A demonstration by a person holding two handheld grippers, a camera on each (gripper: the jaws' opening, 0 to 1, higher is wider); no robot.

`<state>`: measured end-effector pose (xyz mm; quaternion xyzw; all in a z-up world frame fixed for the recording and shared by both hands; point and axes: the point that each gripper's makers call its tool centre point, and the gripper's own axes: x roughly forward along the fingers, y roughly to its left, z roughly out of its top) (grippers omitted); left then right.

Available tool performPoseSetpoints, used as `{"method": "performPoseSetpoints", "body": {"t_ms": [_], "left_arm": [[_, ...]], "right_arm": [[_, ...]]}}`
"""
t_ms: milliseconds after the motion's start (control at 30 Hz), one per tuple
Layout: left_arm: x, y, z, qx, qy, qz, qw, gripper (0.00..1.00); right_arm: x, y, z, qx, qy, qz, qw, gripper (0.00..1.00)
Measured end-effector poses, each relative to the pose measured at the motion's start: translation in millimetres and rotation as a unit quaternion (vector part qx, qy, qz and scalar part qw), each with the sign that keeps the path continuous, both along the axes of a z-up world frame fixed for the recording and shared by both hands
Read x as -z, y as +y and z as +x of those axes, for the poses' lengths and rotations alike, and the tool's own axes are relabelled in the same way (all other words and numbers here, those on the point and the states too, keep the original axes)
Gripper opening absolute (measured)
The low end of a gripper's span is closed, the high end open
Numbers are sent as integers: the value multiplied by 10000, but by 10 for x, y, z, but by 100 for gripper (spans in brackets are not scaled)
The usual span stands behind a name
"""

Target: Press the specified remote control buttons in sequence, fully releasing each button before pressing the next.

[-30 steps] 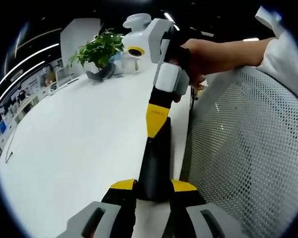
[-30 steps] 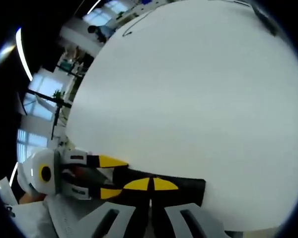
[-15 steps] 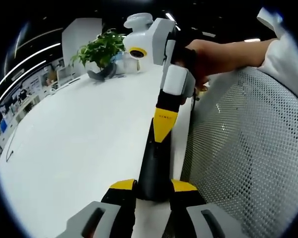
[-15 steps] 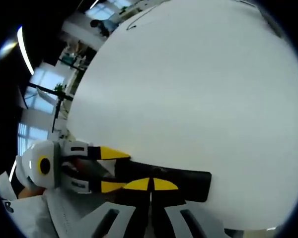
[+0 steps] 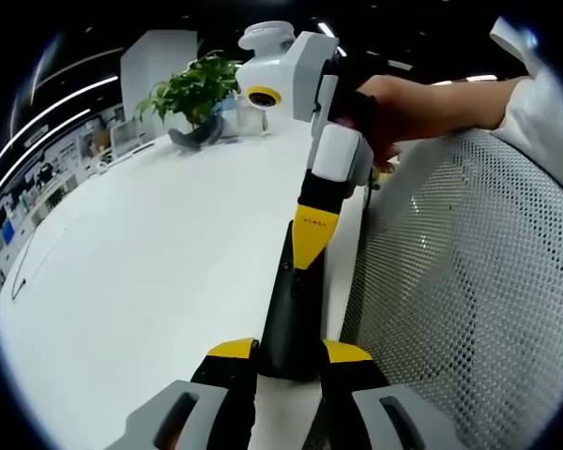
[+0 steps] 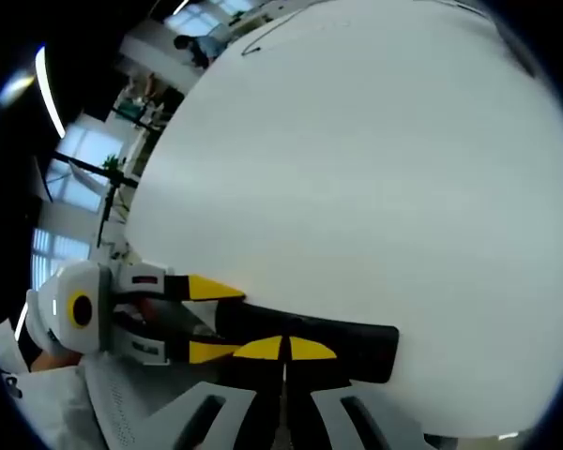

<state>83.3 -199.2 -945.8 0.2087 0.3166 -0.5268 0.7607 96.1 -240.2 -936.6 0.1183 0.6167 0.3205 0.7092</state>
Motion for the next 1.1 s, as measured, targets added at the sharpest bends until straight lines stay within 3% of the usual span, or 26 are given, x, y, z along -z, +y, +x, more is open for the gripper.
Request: {"method": "performPoseSetpoints", "body": {"t_ms": [500,733,900,1100], "left_arm": [[-6,2,-30,191,-28,59,9998,24],[-1,1,-29,156,50,51,9999,24],[2,-4,-28,191,-48,77,9998,24],[-1,-7,-16,170,-36,72,9998,24]], "right_arm": [[1,3,-1,-27,-34,23,10000,0],[-11,-11,10,92,152,94,9998,0],[-71,-25,52,237,79,214,9995,0],[-27,-36,-50,116,272,41,9996,0]]}}
